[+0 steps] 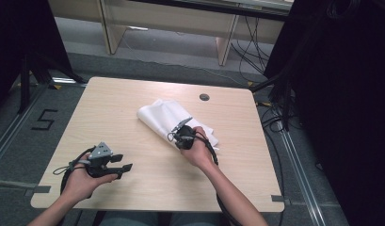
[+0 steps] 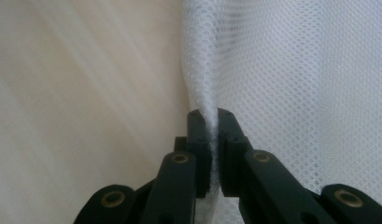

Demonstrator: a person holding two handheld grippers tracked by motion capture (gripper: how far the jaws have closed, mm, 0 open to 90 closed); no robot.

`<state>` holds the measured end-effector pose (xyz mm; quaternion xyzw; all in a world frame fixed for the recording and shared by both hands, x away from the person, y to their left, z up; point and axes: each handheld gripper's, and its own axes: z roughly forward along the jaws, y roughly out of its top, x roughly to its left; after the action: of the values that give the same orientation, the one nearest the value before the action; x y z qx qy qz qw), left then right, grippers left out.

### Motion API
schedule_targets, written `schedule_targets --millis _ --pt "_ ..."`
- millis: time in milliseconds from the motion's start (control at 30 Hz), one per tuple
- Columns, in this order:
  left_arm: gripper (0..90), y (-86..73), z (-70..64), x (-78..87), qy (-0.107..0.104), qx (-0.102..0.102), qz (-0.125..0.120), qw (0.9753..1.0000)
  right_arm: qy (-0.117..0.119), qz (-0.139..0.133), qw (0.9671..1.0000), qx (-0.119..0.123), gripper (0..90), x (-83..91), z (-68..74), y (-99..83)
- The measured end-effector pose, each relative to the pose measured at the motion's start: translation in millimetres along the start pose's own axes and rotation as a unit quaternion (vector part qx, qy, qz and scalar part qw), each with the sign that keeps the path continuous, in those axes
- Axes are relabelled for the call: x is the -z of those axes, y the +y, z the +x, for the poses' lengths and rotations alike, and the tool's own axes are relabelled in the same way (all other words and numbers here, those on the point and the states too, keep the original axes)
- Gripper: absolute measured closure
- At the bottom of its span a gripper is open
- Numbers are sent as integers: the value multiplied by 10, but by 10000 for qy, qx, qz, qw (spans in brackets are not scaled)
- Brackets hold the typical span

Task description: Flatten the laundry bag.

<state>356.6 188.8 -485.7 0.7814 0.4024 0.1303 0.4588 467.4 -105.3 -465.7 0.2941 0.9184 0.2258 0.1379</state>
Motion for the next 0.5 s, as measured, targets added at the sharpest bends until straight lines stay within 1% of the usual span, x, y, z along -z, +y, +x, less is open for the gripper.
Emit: schedule_targets --millis 33,67,100,133,167,233,267,300,333,367,400,433,467,500 --pt "429 12 -5 10 2 -47 -22 10000 87 -11 10000 13 864 31 36 -52" --pt "430 19 -20 12 22 -42 -101 9999 89 -29 9999 129 864 68 53 -103" --pt "431 34 -18 19 -18 -148 -153 9998 137 -27 9998 147 864 96 76 -145" --pt "433 50 -34 25 -53 -134 -219 9997 189 5 9998 85 864 124 112 -204" --pt "440 56 -44 25 -59 -126 -258 9996 235 -59 9995 208 864 173 143 -289" --pt "451 70 -61 21 -93 -119 -255 9996 293 -31 9991 295 864 223 186 -373" --pt "459 76 -64 14 -140 -138 -264 9995 302 22 9992 271 864 262 223 -428" --pt "474 82 -72 6 -170 -111 -277 9994 419 -38 9981 446 864 292 248 -477" --pt "486 93 -77 -2 -216 -96 -303 9993 426 -45 9981 447 864 334 294 -527" --pt "510 110 -97 -8 -257 -37 -355 9990 479 -66 9972 572 864 368 325 -574" --pt "536 123 -105 -12 -306 -20 -398 9987 593 -72 9958 696 864 410 365 -626" --pt "555 154 -122 -12 -349 -65 -501 9981 601 -51 9957 709 863 442 390 -658" --pt "581 181 -145 -14 -390 19 -575 9976 746 -57 9937 829 856 477 420 -705" --pt "595 203 -157 -20 -436 42 -635 9970 866 -5 9922 901 836 506 441 -740"
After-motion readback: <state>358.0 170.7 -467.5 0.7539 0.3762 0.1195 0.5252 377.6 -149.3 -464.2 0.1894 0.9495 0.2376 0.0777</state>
